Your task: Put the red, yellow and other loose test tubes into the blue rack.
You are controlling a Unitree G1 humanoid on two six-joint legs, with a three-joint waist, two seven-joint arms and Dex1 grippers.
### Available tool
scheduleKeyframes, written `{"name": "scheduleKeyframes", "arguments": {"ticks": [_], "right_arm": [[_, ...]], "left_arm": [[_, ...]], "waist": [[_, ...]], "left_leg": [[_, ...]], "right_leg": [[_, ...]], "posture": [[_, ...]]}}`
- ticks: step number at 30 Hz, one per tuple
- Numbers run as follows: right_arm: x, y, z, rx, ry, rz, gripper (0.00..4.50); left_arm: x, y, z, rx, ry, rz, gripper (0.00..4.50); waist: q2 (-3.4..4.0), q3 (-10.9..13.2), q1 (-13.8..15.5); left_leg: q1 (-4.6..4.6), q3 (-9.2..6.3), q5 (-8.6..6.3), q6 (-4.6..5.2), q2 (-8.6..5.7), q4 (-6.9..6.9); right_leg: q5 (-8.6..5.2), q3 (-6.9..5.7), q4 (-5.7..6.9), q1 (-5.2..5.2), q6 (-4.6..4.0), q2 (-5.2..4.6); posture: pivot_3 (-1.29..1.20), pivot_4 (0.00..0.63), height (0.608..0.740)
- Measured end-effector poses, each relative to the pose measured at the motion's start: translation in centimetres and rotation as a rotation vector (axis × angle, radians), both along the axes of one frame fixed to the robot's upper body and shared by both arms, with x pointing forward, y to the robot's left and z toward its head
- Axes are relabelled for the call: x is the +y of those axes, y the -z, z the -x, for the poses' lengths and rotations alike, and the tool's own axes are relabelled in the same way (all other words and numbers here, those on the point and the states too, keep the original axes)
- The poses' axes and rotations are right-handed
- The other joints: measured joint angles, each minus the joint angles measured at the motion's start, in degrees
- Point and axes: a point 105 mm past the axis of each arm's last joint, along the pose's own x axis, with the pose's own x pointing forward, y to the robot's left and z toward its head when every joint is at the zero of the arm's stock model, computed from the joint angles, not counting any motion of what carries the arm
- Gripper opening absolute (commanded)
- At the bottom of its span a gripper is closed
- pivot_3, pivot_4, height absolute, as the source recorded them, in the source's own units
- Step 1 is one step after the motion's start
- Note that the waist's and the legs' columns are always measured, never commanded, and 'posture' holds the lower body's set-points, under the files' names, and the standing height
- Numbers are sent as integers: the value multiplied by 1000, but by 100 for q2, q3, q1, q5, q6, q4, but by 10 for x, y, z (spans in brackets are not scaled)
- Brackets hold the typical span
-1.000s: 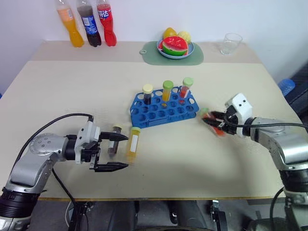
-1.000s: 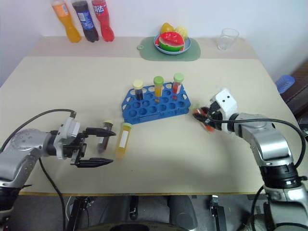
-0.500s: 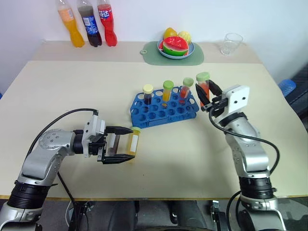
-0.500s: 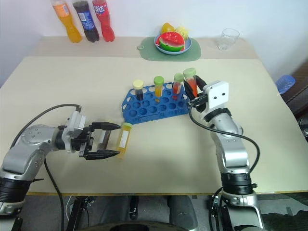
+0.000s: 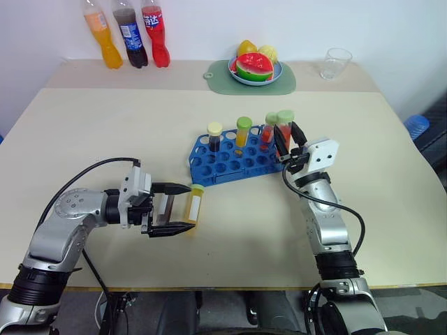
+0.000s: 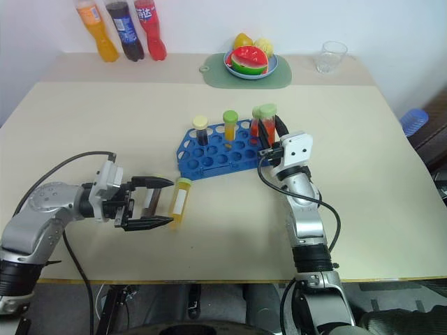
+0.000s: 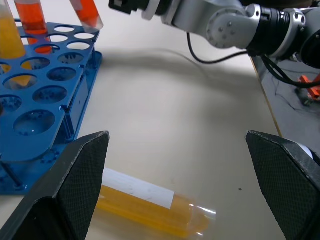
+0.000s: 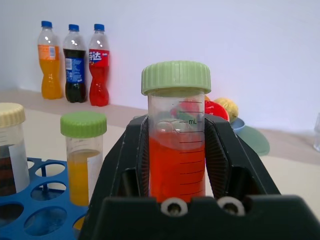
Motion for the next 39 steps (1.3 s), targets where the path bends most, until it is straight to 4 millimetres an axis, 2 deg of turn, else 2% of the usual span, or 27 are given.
{"name": "scheduleKeyframes", "arguments": {"ticks": [17,20,24,29,34,39], "right_arm": [[11,9,-15,-37,10,-65,1527],[14,13,-15,-28,-12,-57,2476],[15,29,-9,12,-40,-26,4468],[-1,30,-4,2,-11,29,4468],[-24,26,9,-8,5,111,4468],[-23,19,13,88,-66,129,4468]], "left_arm": [[3,-4,-1,-3,-36,12,4500],[3,-5,-2,-3,-47,13,4500],[1,-6,0,1,-50,39,4500],[-1,-9,-3,8,-72,80,4500],[-4,-11,-5,3,-87,111,4500],[-6,-13,-6,-4,-79,119,4500]], "waist": [[-1,-1,-15],[-1,-1,-17],[0,0,-10],[1,0,-5],[0,0,6],[4,2,-9]], "left_leg": [[34,3,5,-8,0,0],[41,3,5,-9,0,0],[40,4,5,-9,0,-1],[41,3,6,-10,0,-1],[41,3,6,-10,-1,-1],[46,3,6,-10,1,-2]], "right_leg": [[-2,8,52,4,-3,-1],[-3,8,55,7,-4,-1],[-3,9,55,7,-4,-1],[-4,10,56,7,-5,-2],[-4,10,56,8,-4,-2],[-6,11,62,8,-7,1]], "posture": [[0,150,740],[0,150,740],[0,150,740],[0,150,740],[0,150,740],[0,150,740]]}}
